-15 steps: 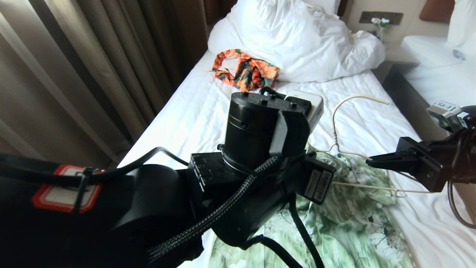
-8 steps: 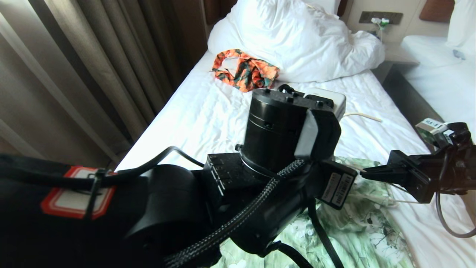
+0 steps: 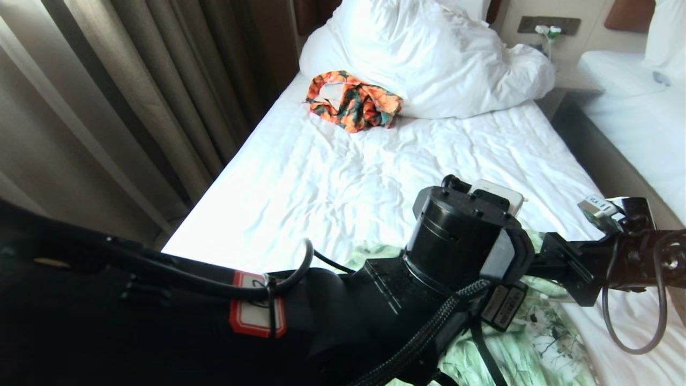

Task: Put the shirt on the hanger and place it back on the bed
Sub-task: Hook one side of the shirt onto the hanger

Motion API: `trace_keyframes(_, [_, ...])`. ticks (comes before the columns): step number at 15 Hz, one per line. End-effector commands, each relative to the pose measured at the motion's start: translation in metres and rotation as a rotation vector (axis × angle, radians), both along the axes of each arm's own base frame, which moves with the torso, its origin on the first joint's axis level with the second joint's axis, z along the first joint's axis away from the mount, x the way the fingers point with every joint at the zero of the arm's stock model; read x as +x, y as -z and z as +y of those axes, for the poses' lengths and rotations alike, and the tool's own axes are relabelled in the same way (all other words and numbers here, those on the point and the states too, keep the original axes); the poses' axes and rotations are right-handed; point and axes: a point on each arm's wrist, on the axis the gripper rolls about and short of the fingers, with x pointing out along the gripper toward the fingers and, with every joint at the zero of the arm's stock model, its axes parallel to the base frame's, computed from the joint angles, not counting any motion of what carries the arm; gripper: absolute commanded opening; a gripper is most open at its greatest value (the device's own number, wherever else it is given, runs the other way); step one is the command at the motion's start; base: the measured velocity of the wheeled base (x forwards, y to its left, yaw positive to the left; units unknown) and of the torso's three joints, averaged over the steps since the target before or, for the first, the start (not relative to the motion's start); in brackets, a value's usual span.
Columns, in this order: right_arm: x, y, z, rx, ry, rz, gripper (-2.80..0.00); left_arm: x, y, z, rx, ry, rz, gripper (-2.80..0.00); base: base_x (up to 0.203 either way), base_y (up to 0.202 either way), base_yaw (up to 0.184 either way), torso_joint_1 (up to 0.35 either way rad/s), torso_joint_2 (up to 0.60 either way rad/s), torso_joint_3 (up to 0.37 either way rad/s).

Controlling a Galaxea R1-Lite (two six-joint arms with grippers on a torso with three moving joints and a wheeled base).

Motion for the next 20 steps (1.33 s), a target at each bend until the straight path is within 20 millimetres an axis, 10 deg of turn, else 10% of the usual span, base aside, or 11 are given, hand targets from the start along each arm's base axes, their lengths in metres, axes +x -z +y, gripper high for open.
trace_keyframes(1, [0.006, 0.008, 0.001, 0.007, -0.009, 0.013, -2.8, 0.003, 0.02, -0.011, 0.042, 0.001, 0.017, -2.8, 0.0, 0.0, 0.0, 0.0, 0.0, 0.0])
trace_keyframes(20, [0.01, 0.013, 0.002, 0.007, -0.013, 0.016, -2.8, -0.015, 0.049, -0.067, 0.062, 0.092, -0.008, -2.8, 0.0, 0.0, 0.0, 0.0, 0.0, 0.0])
